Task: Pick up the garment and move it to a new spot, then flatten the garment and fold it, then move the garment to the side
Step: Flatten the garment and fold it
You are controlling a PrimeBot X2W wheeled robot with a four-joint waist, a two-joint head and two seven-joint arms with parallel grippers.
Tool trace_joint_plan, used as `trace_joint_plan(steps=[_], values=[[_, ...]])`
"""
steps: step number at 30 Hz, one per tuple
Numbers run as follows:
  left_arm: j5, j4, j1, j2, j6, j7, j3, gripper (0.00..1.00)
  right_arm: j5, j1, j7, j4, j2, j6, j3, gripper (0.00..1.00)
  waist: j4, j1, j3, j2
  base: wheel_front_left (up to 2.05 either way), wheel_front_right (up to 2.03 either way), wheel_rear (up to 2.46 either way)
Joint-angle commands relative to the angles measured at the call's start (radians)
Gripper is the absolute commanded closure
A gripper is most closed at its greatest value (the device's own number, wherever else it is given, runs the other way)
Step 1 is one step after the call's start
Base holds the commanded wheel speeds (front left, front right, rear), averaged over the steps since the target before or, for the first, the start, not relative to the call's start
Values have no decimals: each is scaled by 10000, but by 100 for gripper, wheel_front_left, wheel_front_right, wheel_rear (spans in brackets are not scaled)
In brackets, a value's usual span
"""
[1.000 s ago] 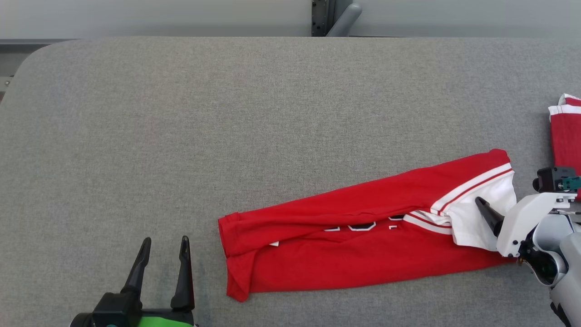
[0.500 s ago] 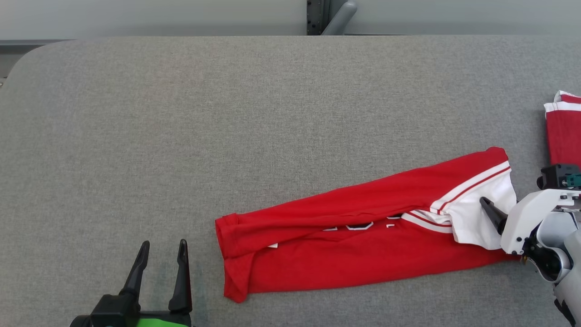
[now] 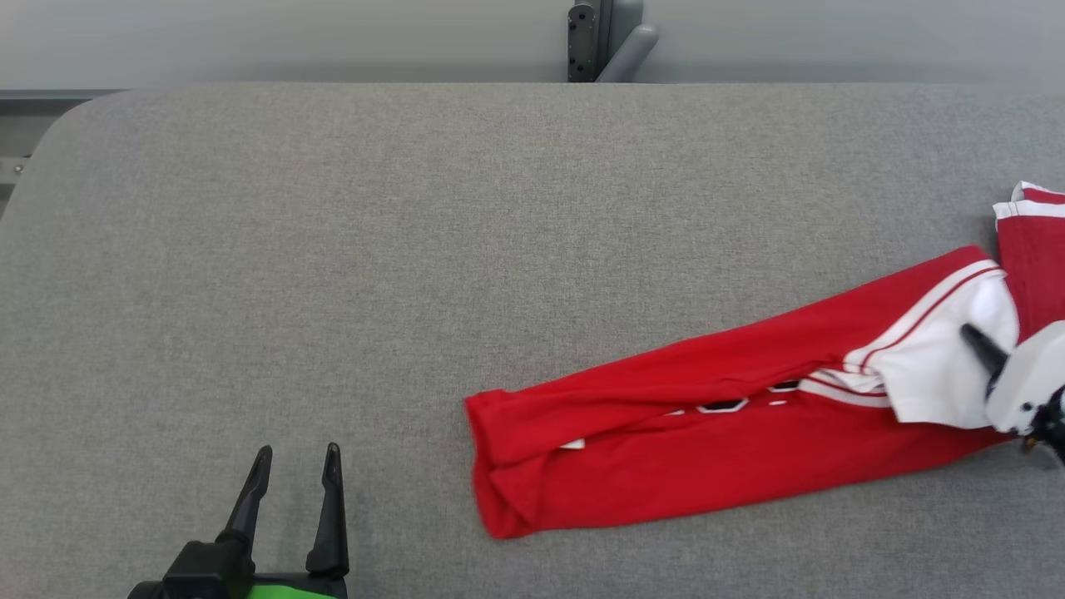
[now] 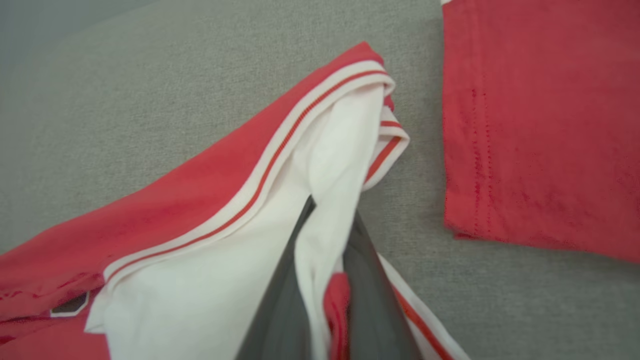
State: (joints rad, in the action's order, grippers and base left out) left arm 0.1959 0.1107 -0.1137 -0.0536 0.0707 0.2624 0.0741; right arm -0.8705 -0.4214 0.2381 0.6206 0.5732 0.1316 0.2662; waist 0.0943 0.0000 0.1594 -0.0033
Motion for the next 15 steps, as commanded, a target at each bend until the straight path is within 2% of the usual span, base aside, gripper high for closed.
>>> trace_joint_plan(steps=[1, 5, 8, 12, 15], values=[[-34, 25, -150, 11, 33, 28, -13, 0, -97, -138, -73, 1, 145, -20, -91, 100, 32, 0, -64, 33, 0, 0, 0], [5, 12, -187, 22, 64, 28, -32, 0, 28, -353, -351, 45, 913, -18, -548, 100, 101, 0, -168, 33, 0, 0, 0], [109, 19, -247, 27, 8, 29, -19, 0, 137, -386, -461, -473, 1121, -12, -620, 100, 139, 0, -249, 33, 0, 0, 0], [308, -10, -289, 27, -131, 29, 88, 0, 338, 112, -277, -2020, 1016, -13, -48, 100, 134, 0, -275, 33, 0, 0, 0], [387, -38, -348, 27, -220, 29, 165, 0, 683, 469, -70, -3401, 616, -12, 613, 100, 61, 0, -231, 33, 0, 0, 0]])
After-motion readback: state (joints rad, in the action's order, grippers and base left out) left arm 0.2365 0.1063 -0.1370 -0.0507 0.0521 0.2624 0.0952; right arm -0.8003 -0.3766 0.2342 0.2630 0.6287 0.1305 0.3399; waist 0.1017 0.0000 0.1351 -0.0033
